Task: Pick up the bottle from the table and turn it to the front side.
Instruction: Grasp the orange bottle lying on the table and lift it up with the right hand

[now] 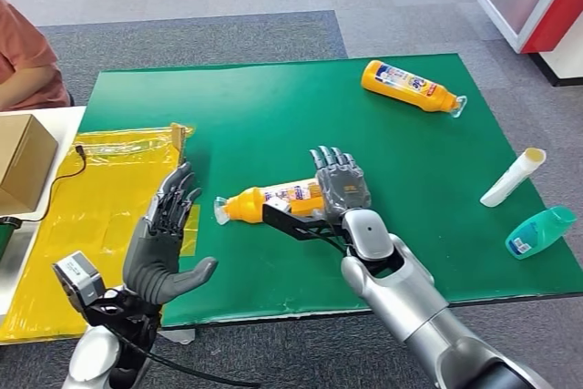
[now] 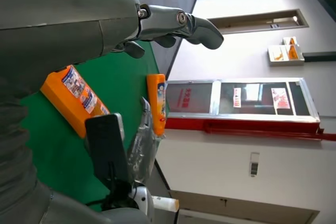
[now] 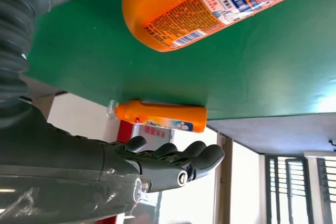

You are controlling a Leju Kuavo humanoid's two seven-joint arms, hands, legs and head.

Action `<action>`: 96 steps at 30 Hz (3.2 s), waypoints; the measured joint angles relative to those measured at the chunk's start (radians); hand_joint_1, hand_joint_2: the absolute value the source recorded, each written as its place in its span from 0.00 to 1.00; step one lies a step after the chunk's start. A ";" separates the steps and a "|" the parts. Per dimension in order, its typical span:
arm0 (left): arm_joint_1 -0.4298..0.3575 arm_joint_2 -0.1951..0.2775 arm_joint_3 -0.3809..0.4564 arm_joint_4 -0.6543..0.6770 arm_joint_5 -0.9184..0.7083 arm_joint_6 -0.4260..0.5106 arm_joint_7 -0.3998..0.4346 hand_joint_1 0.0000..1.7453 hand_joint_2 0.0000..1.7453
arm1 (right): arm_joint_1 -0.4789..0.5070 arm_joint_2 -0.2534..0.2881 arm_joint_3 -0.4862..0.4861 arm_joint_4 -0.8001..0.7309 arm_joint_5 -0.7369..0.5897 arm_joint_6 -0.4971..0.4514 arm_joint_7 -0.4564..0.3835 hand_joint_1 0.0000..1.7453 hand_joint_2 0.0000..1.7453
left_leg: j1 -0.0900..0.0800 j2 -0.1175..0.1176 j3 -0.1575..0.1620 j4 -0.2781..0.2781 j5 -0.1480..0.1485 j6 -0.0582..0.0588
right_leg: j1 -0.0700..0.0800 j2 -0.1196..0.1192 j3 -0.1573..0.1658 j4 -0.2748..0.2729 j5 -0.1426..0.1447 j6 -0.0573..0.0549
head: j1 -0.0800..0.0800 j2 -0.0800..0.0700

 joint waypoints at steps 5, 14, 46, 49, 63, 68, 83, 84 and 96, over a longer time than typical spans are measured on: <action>-0.022 -0.005 -0.010 0.021 0.009 -0.009 0.001 0.00 1.00 | -0.040 0.026 0.022 0.102 0.055 -0.006 0.003 0.00 1.00 | 0.000 0.000 -0.001 0.000 0.000 0.000 | 0.000 0.000 0.000 0.000 0.000 0.000 | 0.000 0.000; -0.038 -0.008 -0.025 0.048 0.023 -0.011 0.002 0.00 1.00 | -0.080 0.049 0.029 0.265 0.083 -0.023 0.006 0.00 1.00 | 0.000 0.000 -0.001 0.000 0.000 0.000 | 0.000 0.000 -0.001 0.000 0.000 0.000 | 0.000 0.000; -0.050 -0.021 -0.065 0.100 0.056 -0.012 0.017 0.00 1.00 | -0.223 0.112 -0.018 0.495 0.091 -0.031 0.012 0.00 1.00 | 0.000 0.000 -0.001 0.000 0.000 0.000 | 0.000 0.000 -0.001 0.000 0.001 0.000 | 0.000 0.000; -0.051 -0.022 -0.065 0.103 0.059 -0.012 0.017 0.00 1.00 | -0.233 0.114 -0.022 0.511 0.105 -0.017 0.013 0.00 1.00 | 0.000 0.000 -0.001 0.000 0.000 0.000 | 0.000 0.000 -0.001 0.000 0.001 0.000 | 0.000 0.000; -0.061 -0.024 -0.079 0.115 0.064 -0.012 0.017 0.00 1.00 | -0.234 0.133 -0.024 0.602 0.114 0.021 0.014 0.00 1.00 | 0.000 0.000 -0.001 0.000 0.000 0.000 | 0.000 0.000 -0.002 0.000 0.001 0.000 | 0.000 0.000; -0.066 -0.025 -0.080 0.122 0.071 -0.011 0.017 0.00 1.00 | -0.232 0.139 -0.025 0.619 0.116 0.035 0.004 0.00 1.00 | 0.000 0.000 -0.001 0.000 0.000 0.000 | 0.000 0.000 -0.002 0.000 0.001 0.000 | 0.000 0.000; -0.085 -0.027 -0.094 0.144 0.082 -0.006 0.013 0.00 1.00 | -0.238 0.165 -0.026 0.653 0.132 0.033 -0.016 1.00 1.00 | 0.000 0.000 -0.001 0.000 0.000 0.000 | 0.000 0.000 -0.002 0.000 0.001 0.000 | 0.000 0.000; -0.085 -0.027 -0.095 0.144 0.082 -0.006 0.013 0.00 1.00 | -0.239 0.166 -0.027 0.654 0.131 0.031 -0.016 1.00 1.00 | 0.000 0.000 -0.001 0.000 0.000 0.000 | 0.000 0.000 -0.002 0.000 0.001 0.000 | 0.000 0.000; -0.084 -0.027 -0.096 0.144 0.082 0.003 0.013 0.00 1.00 | -0.235 0.172 -0.035 0.661 0.121 0.002 -0.026 1.00 1.00 | 0.000 0.000 -0.001 0.000 0.001 0.000 | 0.000 0.000 -0.002 0.000 0.001 0.000 | 0.000 0.000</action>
